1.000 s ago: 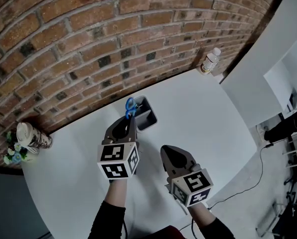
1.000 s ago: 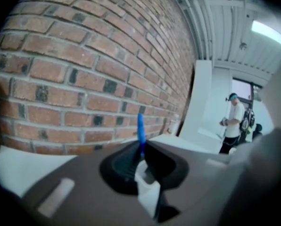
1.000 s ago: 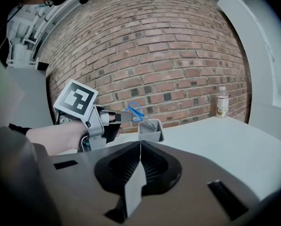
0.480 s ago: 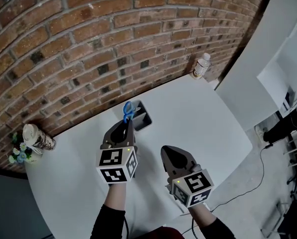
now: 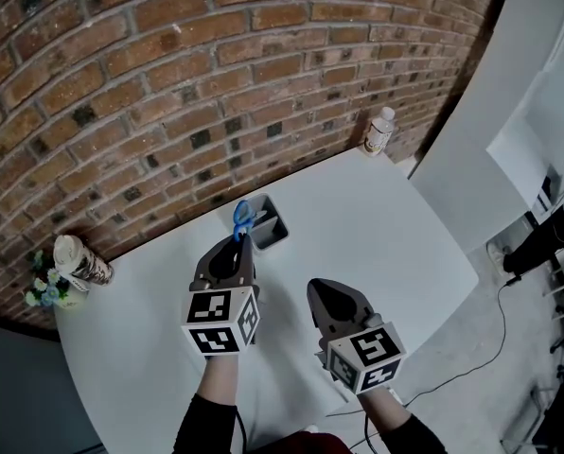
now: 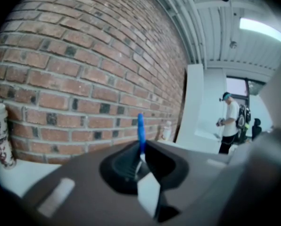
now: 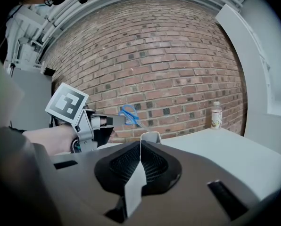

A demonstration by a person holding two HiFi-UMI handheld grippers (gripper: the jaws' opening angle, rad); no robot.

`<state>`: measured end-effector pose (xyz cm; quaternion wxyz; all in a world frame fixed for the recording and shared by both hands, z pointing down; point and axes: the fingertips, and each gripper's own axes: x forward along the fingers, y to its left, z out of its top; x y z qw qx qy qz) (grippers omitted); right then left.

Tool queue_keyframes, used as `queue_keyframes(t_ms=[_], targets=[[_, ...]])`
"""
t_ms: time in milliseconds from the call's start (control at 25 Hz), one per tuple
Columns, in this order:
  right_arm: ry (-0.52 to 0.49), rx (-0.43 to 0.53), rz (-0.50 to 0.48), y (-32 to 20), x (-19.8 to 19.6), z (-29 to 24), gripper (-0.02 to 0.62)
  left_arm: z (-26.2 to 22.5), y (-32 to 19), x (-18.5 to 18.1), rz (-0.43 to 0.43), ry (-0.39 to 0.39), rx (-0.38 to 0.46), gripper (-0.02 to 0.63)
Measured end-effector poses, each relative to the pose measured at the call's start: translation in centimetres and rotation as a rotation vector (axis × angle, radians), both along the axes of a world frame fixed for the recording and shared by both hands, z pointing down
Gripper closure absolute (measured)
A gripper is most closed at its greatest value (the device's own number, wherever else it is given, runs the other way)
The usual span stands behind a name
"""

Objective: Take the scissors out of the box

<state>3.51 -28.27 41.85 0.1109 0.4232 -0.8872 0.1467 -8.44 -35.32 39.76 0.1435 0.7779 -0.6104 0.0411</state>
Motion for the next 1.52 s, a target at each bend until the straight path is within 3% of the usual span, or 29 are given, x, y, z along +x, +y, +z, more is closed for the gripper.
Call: queue_keyframes(t_ms=[640,1520], targets=[[-0.010,0.074,0.028,2.1,3.3,-2.9,0.586,-2.7,4.6,2.4,0.038,-0.026,0.024,0.577],[-0.042,0.110,0.097,9.5,9.3,-4.7,0.587,-3.6,14.3,8.2,0.098,-0.043,0.030,0.577]])
